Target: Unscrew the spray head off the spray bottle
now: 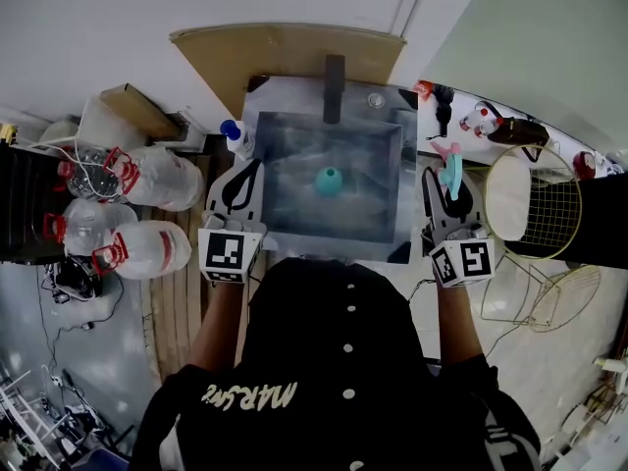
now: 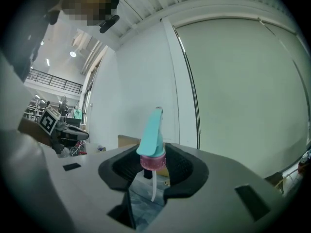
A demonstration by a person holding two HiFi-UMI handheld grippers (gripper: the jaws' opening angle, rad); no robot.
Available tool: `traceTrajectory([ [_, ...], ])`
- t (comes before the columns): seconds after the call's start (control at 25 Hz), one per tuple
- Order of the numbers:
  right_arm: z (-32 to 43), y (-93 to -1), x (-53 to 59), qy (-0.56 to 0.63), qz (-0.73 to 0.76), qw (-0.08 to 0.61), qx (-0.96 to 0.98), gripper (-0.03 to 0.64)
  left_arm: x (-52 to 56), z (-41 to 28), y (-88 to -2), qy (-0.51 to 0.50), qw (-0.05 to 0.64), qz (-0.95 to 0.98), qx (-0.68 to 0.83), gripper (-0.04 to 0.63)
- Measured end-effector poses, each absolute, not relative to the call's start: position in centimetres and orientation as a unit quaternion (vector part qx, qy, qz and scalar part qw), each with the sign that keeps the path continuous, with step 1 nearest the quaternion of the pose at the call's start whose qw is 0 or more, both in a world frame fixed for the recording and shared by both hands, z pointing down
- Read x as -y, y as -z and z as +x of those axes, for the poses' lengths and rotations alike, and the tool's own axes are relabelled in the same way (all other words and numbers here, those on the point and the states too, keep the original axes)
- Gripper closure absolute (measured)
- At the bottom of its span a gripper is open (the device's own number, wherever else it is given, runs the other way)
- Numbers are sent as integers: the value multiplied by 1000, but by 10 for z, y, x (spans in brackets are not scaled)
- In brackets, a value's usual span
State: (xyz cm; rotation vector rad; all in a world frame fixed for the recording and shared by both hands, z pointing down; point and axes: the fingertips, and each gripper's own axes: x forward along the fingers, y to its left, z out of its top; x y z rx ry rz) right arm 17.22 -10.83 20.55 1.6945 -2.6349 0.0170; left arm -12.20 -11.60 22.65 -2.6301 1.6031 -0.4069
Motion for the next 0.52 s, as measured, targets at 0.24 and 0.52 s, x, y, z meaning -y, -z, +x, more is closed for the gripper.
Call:
traceTrajectory([
  [0.24,171,-209,107,-8,540,4,842,454,112,-122,-227,135,17,-848,-512,571],
  [0.52,170,-215,106,-12,539,10,842,454,111,-116,-224,140,33,-851,-505,571],
])
